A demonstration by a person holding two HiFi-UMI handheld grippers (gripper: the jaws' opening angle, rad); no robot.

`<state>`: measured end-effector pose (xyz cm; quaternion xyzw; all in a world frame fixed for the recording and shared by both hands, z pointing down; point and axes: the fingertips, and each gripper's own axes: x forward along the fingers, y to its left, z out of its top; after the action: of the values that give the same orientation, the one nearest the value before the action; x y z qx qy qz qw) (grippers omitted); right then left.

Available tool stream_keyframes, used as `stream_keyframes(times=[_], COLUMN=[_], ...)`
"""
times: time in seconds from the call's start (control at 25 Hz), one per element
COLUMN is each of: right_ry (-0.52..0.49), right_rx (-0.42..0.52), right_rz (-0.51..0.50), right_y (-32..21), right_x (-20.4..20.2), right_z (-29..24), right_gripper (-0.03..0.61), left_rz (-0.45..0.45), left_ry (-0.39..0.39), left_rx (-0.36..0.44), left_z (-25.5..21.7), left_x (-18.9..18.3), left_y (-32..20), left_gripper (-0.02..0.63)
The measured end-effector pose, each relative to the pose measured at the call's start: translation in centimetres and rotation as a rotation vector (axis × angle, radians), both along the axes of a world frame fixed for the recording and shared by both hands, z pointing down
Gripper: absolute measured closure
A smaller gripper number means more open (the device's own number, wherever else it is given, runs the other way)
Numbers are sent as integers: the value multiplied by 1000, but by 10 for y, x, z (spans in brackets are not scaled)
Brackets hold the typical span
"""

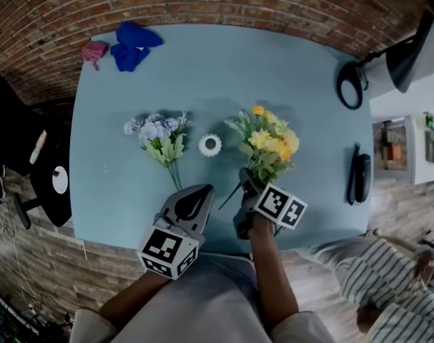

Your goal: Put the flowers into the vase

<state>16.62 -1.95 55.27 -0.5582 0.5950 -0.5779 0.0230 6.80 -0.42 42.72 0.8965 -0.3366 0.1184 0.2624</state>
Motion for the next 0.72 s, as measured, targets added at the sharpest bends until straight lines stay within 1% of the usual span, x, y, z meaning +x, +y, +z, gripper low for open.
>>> stream_keyframes(times=[0.32, 0.48, 0.72], right_ry=[6, 4, 60], right_rx=[54, 109, 207], right_rz=[-19, -29, -71], right_y=[-1, -11, -25], right_x=[0, -3, -8], right_z=[-28, -50, -84], right_gripper=[540, 541, 541], left_rz=[-9, -10, -27], left_ry=[13, 18, 25], left_rx=[10, 19, 21], left_z=[-6, -10, -11], left_x=[3, 3, -4], left_y=[2, 1, 0], left_gripper=[598, 598, 598])
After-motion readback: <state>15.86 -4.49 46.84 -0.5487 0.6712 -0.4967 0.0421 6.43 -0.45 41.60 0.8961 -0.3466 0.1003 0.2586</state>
